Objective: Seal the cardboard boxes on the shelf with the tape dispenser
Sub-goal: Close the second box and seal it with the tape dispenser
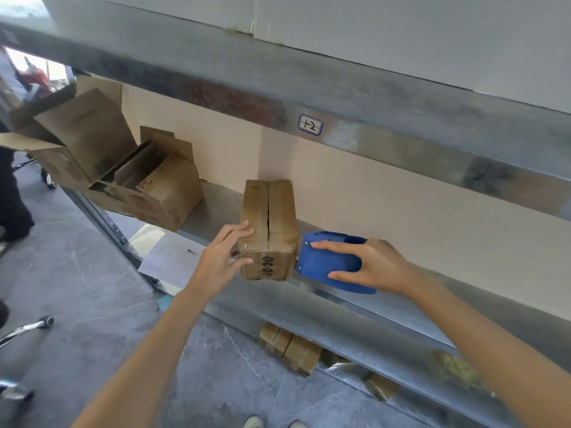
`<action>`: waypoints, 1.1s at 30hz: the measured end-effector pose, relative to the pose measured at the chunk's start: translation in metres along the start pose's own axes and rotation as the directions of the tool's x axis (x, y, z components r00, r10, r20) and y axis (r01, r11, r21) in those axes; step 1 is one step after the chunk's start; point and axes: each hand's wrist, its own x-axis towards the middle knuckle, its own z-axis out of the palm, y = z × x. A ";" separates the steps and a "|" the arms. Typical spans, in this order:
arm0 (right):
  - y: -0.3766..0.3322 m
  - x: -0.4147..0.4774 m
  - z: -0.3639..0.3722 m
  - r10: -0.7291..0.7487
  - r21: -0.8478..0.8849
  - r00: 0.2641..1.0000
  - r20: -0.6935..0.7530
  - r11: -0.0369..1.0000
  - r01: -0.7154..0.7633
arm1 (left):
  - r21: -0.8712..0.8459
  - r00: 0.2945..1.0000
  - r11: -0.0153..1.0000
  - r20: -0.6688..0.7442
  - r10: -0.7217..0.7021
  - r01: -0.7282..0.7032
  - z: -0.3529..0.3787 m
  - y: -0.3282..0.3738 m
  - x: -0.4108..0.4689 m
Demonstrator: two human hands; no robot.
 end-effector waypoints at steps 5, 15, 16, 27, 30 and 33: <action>0.007 -0.003 -0.007 0.011 0.010 0.999 0.037 1.000 -0.012 | -0.045 1.000 0.999 -0.007 -0.015 0.014 0.001 0.002 0.001; 0.020 -0.013 -0.026 0.120 -0.062 0.990 0.073 0.991 -0.115 | -0.072 0.999 0.996 -0.025 -0.045 0.043 0.007 0.002 0.003; 0.019 -0.011 -0.022 0.130 -0.086 0.989 0.069 0.989 -0.123 | -0.069 0.999 0.997 -0.024 -0.045 0.043 0.007 0.001 0.002; -0.029 0.019 0.018 0.182 -0.278 0.979 -0.088 0.940 -0.200 | -0.120 0.998 0.992 -0.045 -0.046 0.040 0.010 0.000 0.001; -0.036 0.021 0.030 0.158 -0.293 0.975 -0.156 0.935 -0.199 | -0.121 0.998 0.992 -0.038 -0.052 0.047 0.009 -0.001 0.003; -0.032 0.024 0.048 0.178 -0.308 0.959 -0.222 0.920 -0.242 | -0.121 0.998 0.992 -0.045 -0.046 0.040 0.009 0.000 0.004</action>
